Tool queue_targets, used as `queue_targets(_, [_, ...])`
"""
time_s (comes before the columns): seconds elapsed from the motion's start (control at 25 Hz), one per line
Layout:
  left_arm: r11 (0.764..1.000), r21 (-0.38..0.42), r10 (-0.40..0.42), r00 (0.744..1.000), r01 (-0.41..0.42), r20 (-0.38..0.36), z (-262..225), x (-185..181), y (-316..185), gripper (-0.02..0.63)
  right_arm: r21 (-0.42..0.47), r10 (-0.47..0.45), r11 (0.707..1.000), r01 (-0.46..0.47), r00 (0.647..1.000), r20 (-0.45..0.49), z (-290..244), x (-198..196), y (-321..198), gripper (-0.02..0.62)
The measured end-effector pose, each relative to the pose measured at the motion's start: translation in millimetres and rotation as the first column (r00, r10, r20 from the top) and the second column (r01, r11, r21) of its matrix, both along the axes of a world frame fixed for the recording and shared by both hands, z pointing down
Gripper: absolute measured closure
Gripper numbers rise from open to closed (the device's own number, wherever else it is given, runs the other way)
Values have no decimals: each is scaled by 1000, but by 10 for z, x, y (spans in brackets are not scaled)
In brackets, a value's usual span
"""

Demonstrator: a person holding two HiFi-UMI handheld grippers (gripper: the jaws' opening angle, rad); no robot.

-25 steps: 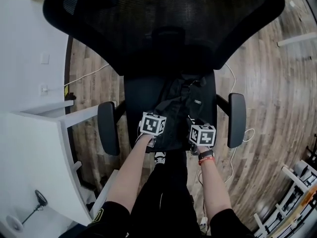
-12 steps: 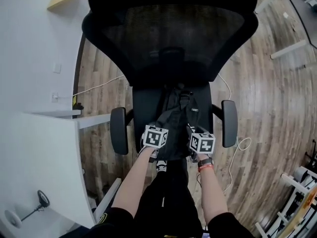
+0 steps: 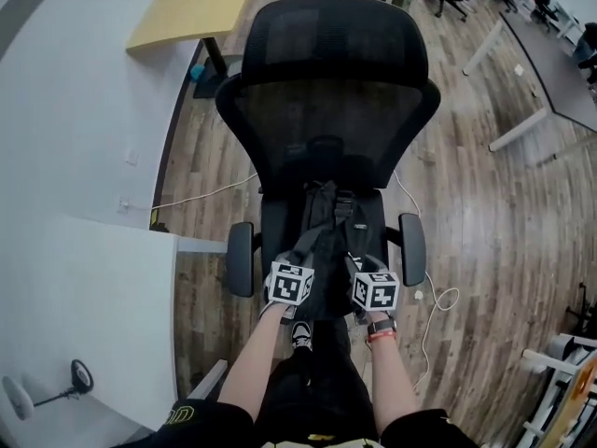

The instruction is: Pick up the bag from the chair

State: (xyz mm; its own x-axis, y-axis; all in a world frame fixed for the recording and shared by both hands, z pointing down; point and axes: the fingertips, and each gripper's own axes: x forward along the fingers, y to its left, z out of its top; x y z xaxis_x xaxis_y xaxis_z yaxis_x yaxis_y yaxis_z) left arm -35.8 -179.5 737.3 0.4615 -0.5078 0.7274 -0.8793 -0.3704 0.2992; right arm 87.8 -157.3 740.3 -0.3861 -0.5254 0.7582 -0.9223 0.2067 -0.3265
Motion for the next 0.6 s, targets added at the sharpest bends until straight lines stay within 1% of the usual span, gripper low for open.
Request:
queue_targets(0.16, [995,103,-8,1000,9,-6,-624,9,46,555,106,-4,994,5,1000,-11,-623,-12,11,443])
queue_targets(0.32, [977,211,-17,1000,19,-13,-1302,-38,48,555,222,-4,975,9,1000,-23,-1279,-54,-35,443])
queue_targets(0.48, [945,323,-41,998,54,-46,-1955,-89,98,554,334,5,943,-1,1000,-12,-1924,-124,-40,443])
queue_targets(0.6, [913,402,-55,997,74,-59,-2415,-122,109,555,415,-14,909,26,999,-33,-2385,-171,-67,443])
